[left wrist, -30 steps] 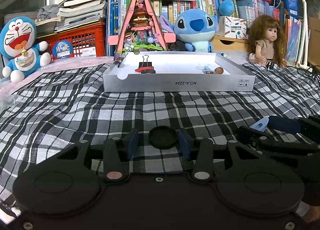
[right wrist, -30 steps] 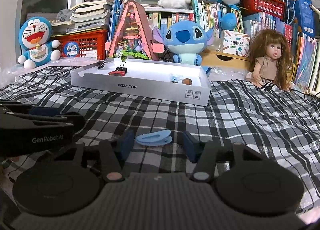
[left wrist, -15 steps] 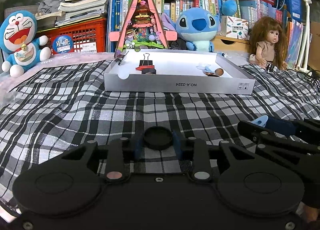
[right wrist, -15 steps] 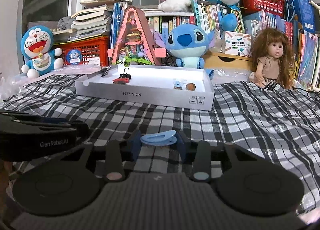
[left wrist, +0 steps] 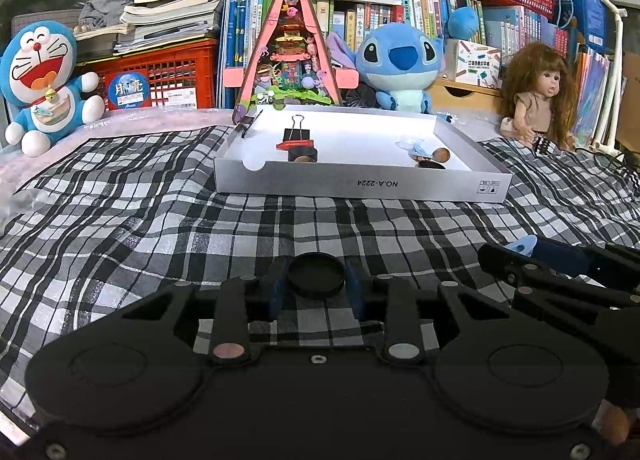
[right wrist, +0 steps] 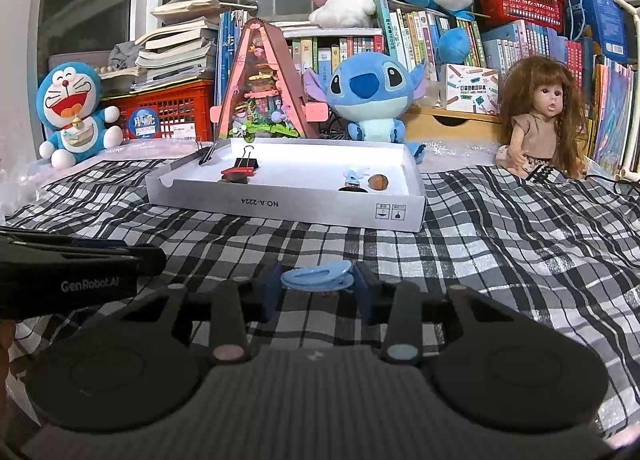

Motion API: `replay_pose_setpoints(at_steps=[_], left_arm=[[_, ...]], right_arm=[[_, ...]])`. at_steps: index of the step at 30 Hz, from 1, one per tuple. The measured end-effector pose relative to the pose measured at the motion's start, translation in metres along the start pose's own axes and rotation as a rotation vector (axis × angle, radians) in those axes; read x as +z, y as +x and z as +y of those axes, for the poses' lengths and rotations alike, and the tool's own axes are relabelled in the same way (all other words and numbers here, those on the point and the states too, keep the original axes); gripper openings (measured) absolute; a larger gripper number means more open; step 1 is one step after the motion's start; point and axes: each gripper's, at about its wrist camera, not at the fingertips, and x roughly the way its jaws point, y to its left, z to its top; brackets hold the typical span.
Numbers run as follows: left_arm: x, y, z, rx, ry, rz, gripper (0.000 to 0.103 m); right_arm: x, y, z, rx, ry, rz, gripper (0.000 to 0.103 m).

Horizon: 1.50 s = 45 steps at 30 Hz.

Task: Organize rigid objects
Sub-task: 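Carry the black lid and blue plastic piece over the white tray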

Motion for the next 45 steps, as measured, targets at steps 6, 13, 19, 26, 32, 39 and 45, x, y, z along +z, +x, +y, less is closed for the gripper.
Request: replay_pose_setpoints(at_steps=[6,13,19,26,32,39,45], left_arm=[[0.003,0.001,0.001,-0.002,0.0,0.002,0.03],[0.01,0.006,0.003,-0.005,0.0,0.014,0.03],[0.029,0.015,0.003,-0.005,0.012,0.007,0.03],[0.044,0.023,0.002,-0.017,0.015,0.006,0.03],[0.055,0.031,0.006,-0.033,0.003,0.009,0.03],[0.069,0.039,0.013,-0.067,-0.022,-0.002,0.03],[0.077,0.049,0.019,-0.081,-0.046,0.008,0.03]], right_arm=[[0.002,0.002,0.0,0.001,0.007,0.004,0.044],[0.006,0.007,-0.001,0.007,0.021,0.018,0.044],[0.014,0.013,-0.002,0.011,0.034,0.024,0.044],[0.026,0.026,-0.008,0.014,0.067,0.043,0.044],[0.037,0.035,-0.014,0.015,0.085,0.056,0.044],[0.046,0.048,-0.018,0.015,0.102,0.071,0.044],[0.054,0.055,-0.02,0.015,0.104,0.077,0.044]])
